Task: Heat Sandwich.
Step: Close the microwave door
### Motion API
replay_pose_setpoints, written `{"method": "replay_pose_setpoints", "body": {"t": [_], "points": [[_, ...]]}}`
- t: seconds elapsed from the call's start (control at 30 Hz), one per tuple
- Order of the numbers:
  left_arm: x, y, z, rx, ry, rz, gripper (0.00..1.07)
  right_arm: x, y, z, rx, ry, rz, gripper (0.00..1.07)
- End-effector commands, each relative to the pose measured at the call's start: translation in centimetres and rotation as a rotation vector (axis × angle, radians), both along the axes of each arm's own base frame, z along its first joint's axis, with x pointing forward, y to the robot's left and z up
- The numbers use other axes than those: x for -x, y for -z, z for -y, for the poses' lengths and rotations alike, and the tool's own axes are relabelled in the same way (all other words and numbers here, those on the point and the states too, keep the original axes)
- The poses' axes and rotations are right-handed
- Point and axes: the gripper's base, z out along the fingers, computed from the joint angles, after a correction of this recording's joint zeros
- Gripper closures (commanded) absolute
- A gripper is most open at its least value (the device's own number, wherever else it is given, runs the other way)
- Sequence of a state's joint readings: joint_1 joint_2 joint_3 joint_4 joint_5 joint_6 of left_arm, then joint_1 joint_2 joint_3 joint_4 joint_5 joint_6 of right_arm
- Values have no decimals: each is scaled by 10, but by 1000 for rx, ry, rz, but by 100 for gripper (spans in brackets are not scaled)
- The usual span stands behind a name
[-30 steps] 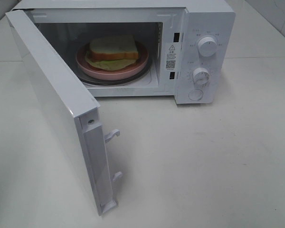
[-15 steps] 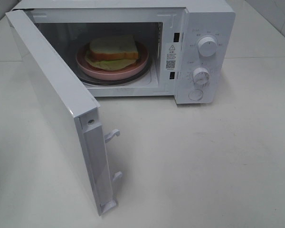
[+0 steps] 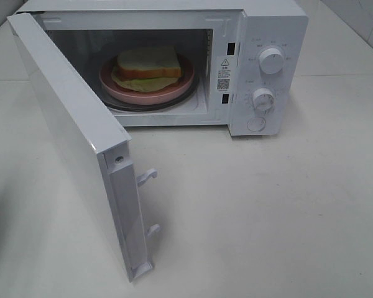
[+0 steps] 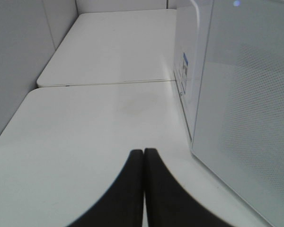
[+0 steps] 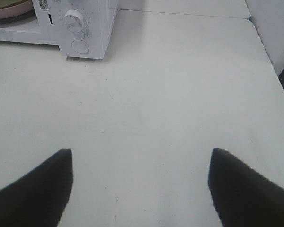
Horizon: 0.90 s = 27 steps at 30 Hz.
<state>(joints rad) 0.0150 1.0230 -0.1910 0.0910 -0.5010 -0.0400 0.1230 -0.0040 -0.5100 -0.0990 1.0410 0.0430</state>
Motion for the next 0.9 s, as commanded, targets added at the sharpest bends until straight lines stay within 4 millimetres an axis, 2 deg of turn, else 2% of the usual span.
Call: {"method": "replay_pose_setpoints", "body": {"t": [0.03,0.23,0.3,0.57,0.9], "points": [[-8,-3,4,15,40,38,106,3,1,0,0,2,29,31],[-20,8,17,14,125,30,106,3,1,0,0,2,29,31],[-26,13,30,-13,196,22,106,3,1,0,0,2,29,31],[-46,20,53,9,267,20,106,3,1,0,0,2,29,31],[-65,28,94,8,393,4,106,3,1,0,0,2,29,31]]}}
